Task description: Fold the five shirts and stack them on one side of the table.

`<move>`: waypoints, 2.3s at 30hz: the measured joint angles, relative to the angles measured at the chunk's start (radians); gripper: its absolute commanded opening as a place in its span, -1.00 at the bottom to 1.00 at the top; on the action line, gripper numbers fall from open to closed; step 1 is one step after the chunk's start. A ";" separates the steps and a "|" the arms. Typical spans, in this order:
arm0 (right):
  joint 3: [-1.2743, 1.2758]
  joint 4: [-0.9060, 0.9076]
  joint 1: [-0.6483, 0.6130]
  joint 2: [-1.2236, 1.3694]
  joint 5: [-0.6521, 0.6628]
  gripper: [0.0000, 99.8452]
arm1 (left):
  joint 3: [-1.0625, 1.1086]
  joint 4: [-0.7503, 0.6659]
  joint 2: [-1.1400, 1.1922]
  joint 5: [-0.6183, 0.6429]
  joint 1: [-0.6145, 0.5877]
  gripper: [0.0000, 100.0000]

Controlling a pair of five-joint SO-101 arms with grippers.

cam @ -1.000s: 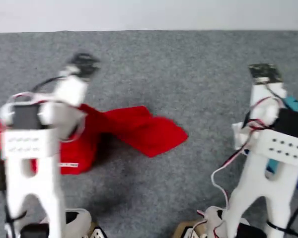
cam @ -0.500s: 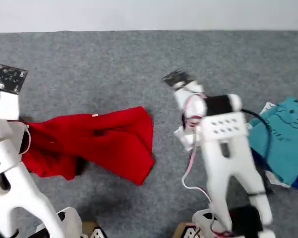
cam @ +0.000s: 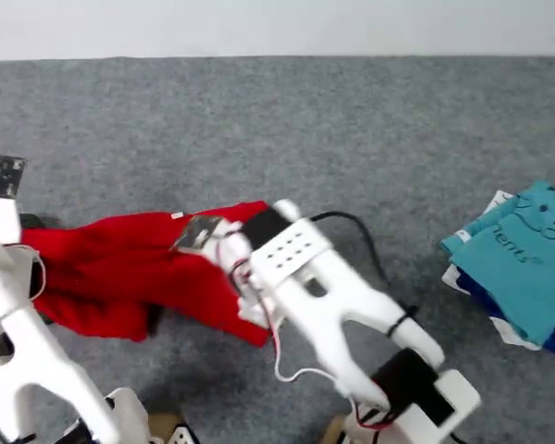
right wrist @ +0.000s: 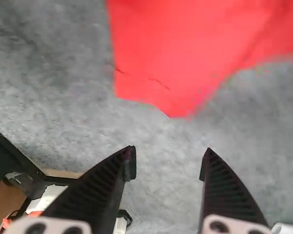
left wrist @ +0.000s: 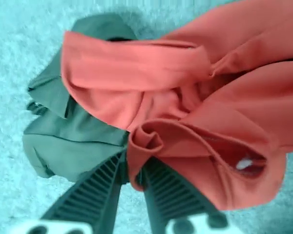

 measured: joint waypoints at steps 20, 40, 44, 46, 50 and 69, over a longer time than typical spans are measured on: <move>0.000 -0.222 -0.132 0.282 -0.002 -0.55 | 0.041 -0.020 0.000 -0.003 -0.020 -0.99; -0.265 -0.086 -0.129 0.549 -0.002 -0.97 | 0.064 -0.020 0.000 -0.005 -0.020 -0.99; -0.321 -0.028 -0.135 0.565 -0.002 -0.98 | 0.064 -0.020 -0.005 -0.006 -0.020 -0.99; -0.364 0.014 -0.137 0.563 -0.002 -0.98 | 0.064 -0.020 -0.006 -0.006 -0.020 -0.99; -0.470 0.106 -0.137 0.522 -0.002 -0.98 | 0.063 -0.017 -0.006 -0.006 -0.020 -0.99; -0.667 0.060 0.328 -0.107 0.002 -0.98 | -0.583 0.249 -0.006 0.275 0.227 -0.99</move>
